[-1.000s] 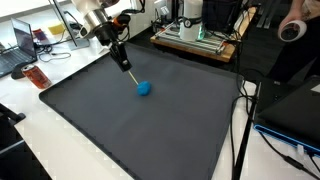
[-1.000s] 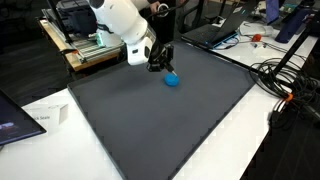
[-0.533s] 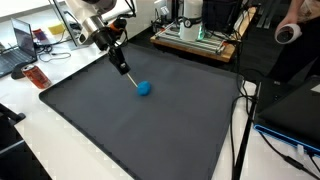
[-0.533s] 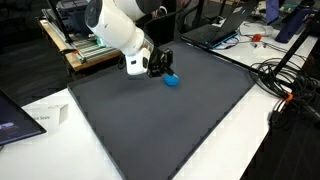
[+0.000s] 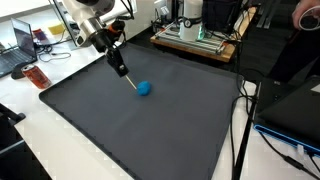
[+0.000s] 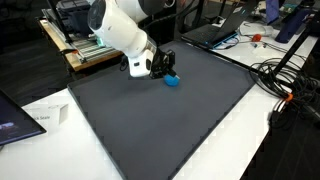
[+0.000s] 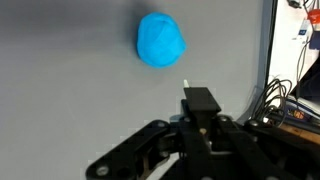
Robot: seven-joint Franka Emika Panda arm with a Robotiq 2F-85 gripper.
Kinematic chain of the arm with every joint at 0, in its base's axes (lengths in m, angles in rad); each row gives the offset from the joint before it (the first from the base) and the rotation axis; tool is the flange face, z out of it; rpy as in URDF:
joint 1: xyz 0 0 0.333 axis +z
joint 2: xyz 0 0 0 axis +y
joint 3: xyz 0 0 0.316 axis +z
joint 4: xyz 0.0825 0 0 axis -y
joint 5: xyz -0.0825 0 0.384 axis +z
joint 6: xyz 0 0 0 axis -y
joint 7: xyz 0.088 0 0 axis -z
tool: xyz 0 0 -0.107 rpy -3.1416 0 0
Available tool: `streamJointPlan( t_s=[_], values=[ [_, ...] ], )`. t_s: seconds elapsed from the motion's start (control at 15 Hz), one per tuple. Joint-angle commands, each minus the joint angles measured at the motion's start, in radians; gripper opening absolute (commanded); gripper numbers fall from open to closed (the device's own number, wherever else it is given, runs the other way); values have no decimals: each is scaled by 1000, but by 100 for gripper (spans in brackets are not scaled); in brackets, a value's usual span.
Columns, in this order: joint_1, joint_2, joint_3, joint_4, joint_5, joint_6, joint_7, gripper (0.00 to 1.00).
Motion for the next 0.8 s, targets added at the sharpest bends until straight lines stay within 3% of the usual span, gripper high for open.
streamJointPlan(
  t_s=[0.0, 0.73],
  values=[
    [49, -43, -24, 5, -69, -14, 82, 3],
    [160, -128, -21, 17, -416, -9, 451, 3]
  ],
)
